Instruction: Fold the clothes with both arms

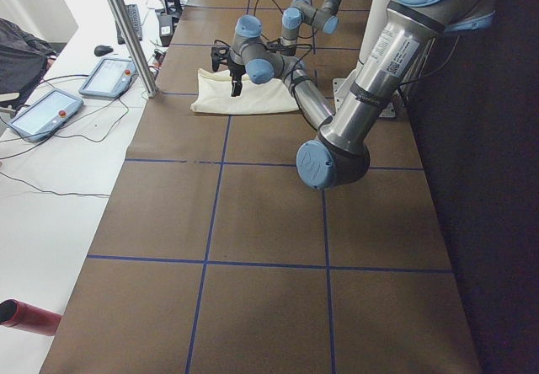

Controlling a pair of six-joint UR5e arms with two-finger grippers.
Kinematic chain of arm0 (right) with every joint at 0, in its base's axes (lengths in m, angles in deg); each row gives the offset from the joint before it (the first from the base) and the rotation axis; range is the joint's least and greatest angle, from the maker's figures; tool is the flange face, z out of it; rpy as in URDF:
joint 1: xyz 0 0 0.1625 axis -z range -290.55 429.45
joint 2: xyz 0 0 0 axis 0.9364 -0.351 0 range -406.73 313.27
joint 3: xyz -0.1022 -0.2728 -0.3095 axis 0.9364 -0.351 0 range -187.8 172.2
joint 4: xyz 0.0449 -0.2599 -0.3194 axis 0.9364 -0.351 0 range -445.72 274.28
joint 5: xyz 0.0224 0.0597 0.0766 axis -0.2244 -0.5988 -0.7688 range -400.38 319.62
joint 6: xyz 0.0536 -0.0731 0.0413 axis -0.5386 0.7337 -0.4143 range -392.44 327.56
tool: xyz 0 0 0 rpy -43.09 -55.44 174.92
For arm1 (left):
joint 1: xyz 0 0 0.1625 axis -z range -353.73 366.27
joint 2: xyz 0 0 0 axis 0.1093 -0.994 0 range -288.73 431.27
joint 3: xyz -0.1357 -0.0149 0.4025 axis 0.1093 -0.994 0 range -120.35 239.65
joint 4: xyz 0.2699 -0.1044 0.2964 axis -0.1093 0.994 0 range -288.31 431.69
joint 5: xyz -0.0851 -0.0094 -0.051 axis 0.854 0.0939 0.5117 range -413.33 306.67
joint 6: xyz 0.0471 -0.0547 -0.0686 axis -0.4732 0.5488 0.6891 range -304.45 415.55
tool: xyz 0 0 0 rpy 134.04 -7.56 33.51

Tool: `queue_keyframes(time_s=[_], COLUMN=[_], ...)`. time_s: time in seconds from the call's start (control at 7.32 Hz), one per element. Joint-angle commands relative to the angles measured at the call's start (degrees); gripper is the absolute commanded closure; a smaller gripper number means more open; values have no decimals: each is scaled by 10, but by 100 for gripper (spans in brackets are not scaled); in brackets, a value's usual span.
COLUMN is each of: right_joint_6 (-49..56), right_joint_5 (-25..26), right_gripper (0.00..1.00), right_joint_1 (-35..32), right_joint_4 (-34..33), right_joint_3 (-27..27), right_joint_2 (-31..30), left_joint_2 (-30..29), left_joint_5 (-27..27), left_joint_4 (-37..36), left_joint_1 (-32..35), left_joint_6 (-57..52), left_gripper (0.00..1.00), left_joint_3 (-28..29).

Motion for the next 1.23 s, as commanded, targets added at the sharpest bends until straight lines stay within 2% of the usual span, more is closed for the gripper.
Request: queue_keyframes(time_s=[0.0, 0.27, 0.41, 0.55, 0.68, 1.09], right_joint_6=[30, 73, 84, 85, 85, 82], right_joint_5=[-8, -22, -35, -104, -131, -125], right_gripper=[0, 0, 0, 0, 0, 0], right_joint_1=[-28, -69, -92, -131, -150, -151], right_joint_4=[2, 4, 0, 0, -8, 0], right_joint_3=[6, 30, 45, 43, 29, -133], right_joint_2=[-25, -76, -75, -51, -6, 137], left_joint_2=[-4, -6, -8, -8, -11, -10], left_joint_5=[-2, -6, -6, -6, -6, -4], left_joint_4=[1, 1, 0, 0, -2, -2], left_joint_1=[-9, -25, -26, -26, -26, -25], left_joint_6=[15, 34, 39, 39, 39, 36], left_gripper=[0, 0, 0, 0, 0, 0], left_joint_3=[0, -1, -2, -6, -7, -7])
